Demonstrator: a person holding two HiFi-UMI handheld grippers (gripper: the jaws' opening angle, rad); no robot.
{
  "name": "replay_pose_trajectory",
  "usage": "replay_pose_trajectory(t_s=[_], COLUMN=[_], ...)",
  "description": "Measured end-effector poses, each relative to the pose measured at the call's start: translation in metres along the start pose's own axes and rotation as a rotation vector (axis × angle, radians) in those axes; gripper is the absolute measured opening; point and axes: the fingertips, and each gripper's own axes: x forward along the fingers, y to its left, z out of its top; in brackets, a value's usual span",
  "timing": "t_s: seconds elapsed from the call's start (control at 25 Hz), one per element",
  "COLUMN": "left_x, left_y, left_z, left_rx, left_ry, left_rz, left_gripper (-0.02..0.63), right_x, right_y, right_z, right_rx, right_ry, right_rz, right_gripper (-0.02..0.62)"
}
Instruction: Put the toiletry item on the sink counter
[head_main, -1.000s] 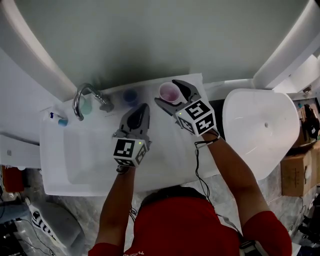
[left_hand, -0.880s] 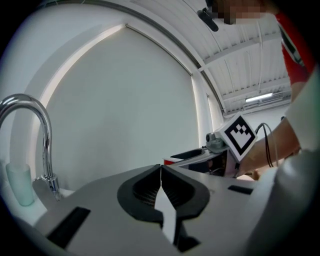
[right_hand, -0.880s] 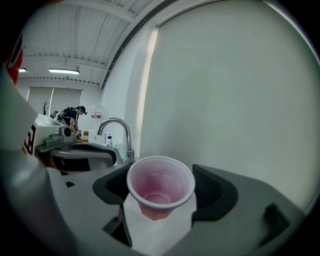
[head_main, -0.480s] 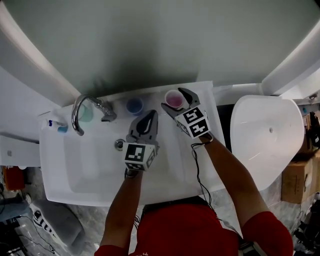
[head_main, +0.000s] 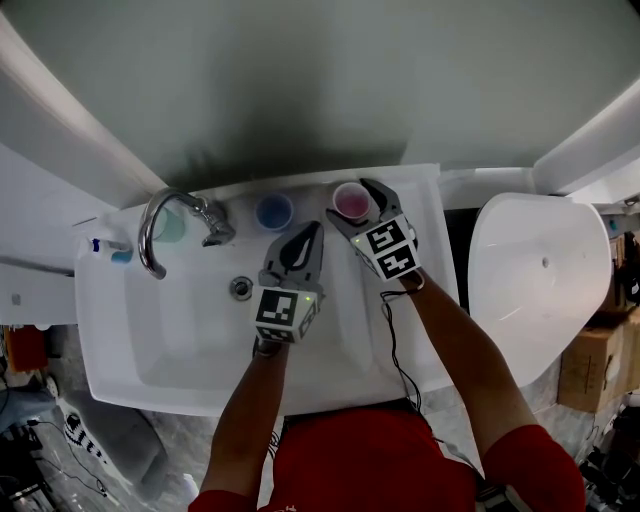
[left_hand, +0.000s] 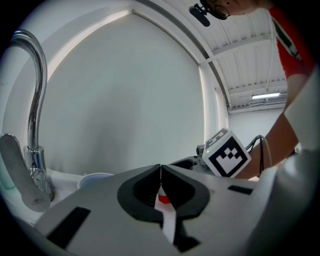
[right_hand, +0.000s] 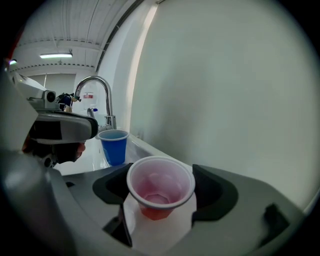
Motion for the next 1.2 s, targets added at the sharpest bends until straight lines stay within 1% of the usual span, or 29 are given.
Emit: replay_pose_trajectory(t_s=[0.28,0.48,0.84,1.04,1.2], left_x=[0.005,0.004,0.002,0.0,-0.002], left_y=[-0.002,-0.004,-0.008,-0.011,-0.014], left_z=[-0.002,-0.003,-0.002,-0.001,-0.001], left_rx=[-0.001,-0.007,0.001,0.007,0.014], left_ry=[0.006,0.007,0.004,0.013,0.016], left_rz=[-0.007,-0.006,-0.006,-0.005,-0.006], left_gripper=[0.017,0.017,0.017,0.017,0.017], right_x=[0.004,0.007,-0.001,-0.003,-0.006], right_y=[0.002,-0.001,0.0,0.0,0.001], right_z=[-0.011,-0.014,-0.017,-0.025,-0.026], right_rx=[-0.003,-0.007,0.052,0.062,0.066], right_ry=[0.02,0.0,-0.013,0.009,0.004], right_rz=[0.021,0.026,0.066,0.081,0.092], right_gripper=[0.345,0.345,0.345,0.347,0.358])
